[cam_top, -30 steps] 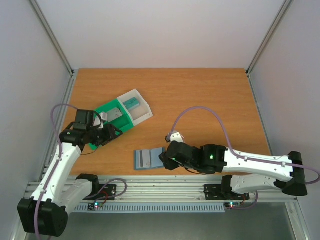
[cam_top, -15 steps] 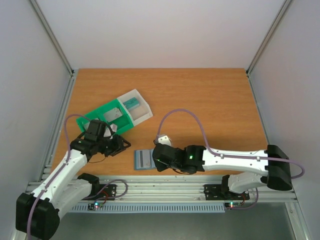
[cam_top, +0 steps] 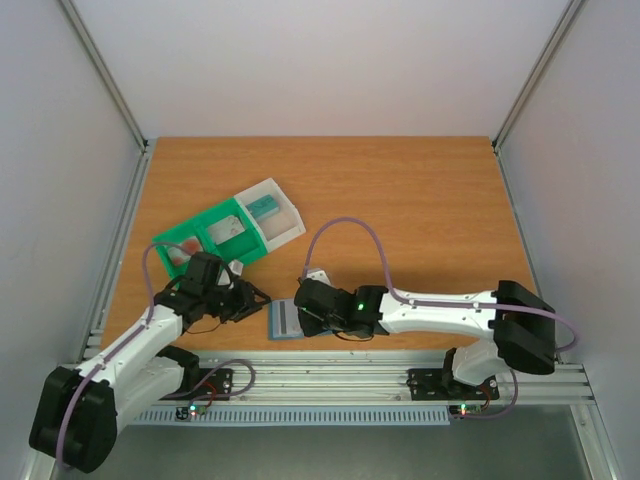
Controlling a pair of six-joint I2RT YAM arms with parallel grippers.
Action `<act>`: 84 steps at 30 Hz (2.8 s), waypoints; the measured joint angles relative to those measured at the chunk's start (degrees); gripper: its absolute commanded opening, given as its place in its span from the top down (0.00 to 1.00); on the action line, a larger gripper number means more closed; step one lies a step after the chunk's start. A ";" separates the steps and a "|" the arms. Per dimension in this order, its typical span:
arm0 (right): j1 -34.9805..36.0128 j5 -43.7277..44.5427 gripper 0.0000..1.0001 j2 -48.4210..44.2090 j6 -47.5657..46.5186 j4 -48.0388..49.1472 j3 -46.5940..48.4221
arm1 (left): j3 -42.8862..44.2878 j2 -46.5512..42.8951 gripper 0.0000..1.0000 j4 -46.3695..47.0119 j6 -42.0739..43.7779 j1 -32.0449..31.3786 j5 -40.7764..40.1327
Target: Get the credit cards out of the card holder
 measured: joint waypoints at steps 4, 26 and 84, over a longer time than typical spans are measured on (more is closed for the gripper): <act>-2.19 -3.19 0.77 2.58 0.24 3.50 -1.46 | -1.90 0.02 0.64 2.91 -1.22 -0.02 0.92; -8.68 -15.02 0.84 9.66 3.34 15.78 -6.75 | -4.52 2.34 0.63 10.21 -2.86 -0.09 3.23; -9.57 -18.38 0.97 13.42 5.90 24.50 -9.33 | -7.65 12.57 0.63 28.98 -10.64 -2.10 7.58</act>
